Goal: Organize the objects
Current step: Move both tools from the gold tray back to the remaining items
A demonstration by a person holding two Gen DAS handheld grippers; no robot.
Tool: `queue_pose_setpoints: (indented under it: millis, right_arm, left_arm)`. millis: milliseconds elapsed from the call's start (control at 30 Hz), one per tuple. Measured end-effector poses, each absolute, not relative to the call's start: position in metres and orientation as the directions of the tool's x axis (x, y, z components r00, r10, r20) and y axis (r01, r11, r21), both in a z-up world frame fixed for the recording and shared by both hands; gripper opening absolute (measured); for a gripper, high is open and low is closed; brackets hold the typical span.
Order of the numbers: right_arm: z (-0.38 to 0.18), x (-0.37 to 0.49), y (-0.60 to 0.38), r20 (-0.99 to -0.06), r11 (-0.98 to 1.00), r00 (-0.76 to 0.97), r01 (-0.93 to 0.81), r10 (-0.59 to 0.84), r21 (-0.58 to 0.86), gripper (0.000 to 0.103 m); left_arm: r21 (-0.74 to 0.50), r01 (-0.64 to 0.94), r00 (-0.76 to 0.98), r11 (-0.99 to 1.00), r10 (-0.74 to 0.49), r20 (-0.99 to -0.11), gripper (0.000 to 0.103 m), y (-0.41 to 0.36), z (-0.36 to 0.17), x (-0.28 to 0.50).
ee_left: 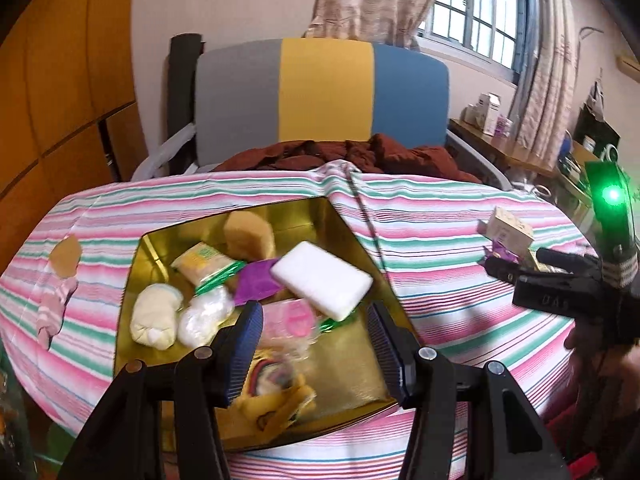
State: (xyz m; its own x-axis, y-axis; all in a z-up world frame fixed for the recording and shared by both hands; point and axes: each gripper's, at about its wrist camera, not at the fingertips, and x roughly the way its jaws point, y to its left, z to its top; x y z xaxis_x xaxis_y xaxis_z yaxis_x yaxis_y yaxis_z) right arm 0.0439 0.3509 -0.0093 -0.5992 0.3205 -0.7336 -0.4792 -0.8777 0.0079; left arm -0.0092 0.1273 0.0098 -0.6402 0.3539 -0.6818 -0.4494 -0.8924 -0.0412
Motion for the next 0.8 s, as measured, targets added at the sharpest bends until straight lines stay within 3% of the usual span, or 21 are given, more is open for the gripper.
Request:
queue_pose_setpoints:
  millis: [533,800]
  right_arm:
    - [0.0,0.097,0.483,-0.743,-0.721,-0.469,-0.693,0.478,-0.025,0.099]
    - [-0.013,0.14,0.542,-0.76,-0.549,-0.455,-0.821,0.465,0.157,0.099]
  left_arm:
    - [0.012,-0.596,-0.591,-0.803,0.429,-0.683,0.055,0.209,0.016,-0.007]
    - [0.019,-0.663,-0.545,-0.748,0.464,-0.699,0.055,0.255,0.011,-0.004]
